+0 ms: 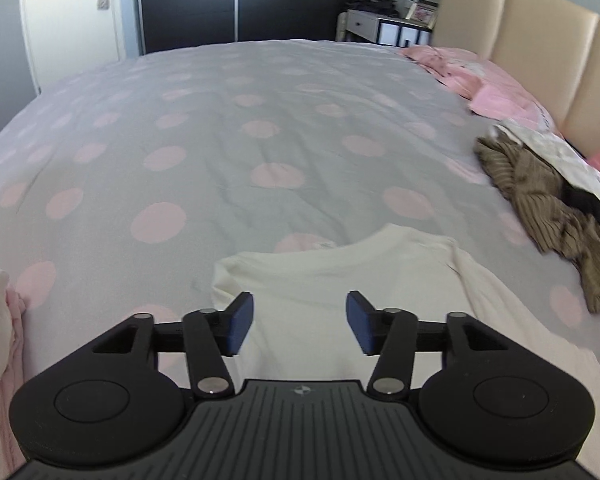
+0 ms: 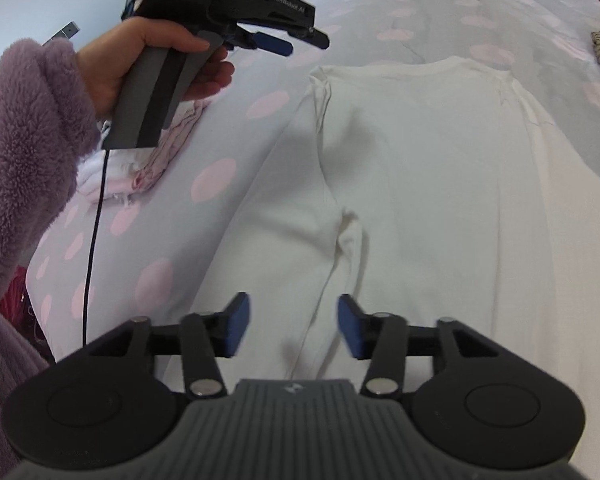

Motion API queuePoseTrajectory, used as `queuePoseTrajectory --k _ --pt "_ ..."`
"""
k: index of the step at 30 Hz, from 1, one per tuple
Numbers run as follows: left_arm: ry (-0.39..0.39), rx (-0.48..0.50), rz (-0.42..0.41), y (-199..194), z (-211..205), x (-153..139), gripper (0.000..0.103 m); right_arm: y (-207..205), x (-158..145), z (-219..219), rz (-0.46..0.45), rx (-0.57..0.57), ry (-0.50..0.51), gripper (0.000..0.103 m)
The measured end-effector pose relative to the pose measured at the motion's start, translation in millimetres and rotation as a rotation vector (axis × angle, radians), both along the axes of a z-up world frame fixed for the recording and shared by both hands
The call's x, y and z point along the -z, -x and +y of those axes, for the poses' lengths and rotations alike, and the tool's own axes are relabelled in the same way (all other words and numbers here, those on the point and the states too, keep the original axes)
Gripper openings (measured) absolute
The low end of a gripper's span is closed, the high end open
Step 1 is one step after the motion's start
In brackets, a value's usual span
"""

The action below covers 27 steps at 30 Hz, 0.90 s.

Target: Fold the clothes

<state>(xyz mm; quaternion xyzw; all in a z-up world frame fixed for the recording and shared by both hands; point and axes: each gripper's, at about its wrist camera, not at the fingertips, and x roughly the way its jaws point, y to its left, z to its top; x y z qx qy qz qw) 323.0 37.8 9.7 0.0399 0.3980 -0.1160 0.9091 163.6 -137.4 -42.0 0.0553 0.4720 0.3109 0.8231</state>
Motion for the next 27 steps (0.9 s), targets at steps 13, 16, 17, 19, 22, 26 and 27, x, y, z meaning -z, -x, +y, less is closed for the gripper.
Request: queuePoseTrajectory --k 13,16,17,19,22,26,27 --pt "-0.116 0.242 -0.118 162 -94 -29 0.068 110 -7 -59 -0.090 -0.203 0.120 0.069" --pt "-0.002 0.313 -0.038 188 -113 -27 0.068 120 -6 -83 -0.059 -0.197 0.148 0.069" --pt "0.032 0.327 -0.019 194 -118 -26 0.068 123 -6 -92 -0.048 -0.194 0.161 0.069" --pt "0.090 0.345 0.011 207 -129 -25 0.068 130 -6 -111 -0.029 -0.186 0.192 0.069" --pt "0.131 0.360 0.036 221 -142 -21 0.068 139 -6 -146 -0.004 -0.159 0.236 0.069" --pt "0.129 0.361 0.068 231 -153 -13 0.068 151 2 -191 0.039 -0.129 0.293 0.069" --pt "0.126 0.361 0.084 230 -156 -11 0.068 151 6 -194 0.047 -0.124 0.288 0.069"
